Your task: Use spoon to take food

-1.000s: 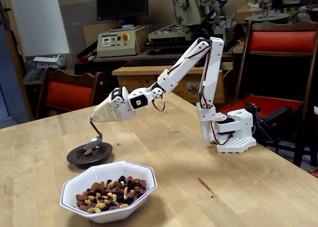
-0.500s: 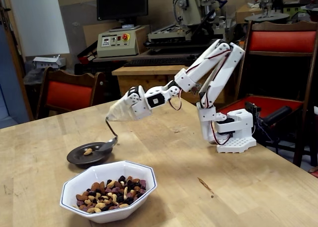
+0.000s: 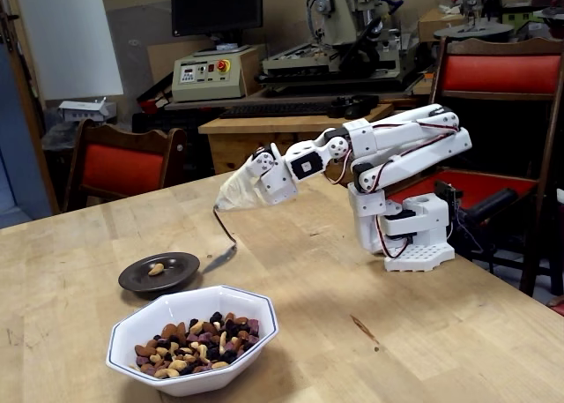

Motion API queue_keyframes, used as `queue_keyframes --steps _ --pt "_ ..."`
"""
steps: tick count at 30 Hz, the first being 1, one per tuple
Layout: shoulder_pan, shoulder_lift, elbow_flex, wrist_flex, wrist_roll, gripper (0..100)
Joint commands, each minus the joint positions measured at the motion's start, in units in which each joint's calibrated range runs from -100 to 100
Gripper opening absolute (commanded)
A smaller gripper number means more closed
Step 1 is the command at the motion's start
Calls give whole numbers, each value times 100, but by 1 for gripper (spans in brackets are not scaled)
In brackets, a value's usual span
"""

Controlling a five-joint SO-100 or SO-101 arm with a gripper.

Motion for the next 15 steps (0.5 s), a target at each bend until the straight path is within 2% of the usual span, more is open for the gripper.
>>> queue_keyframes --steps 1,7,15 --pt "-508 -1067 -87 1110 -186 4" --pt "-775 -1992 -87 2034 -186 4" --pt "-775 -1923 -96 2778 -186 4"
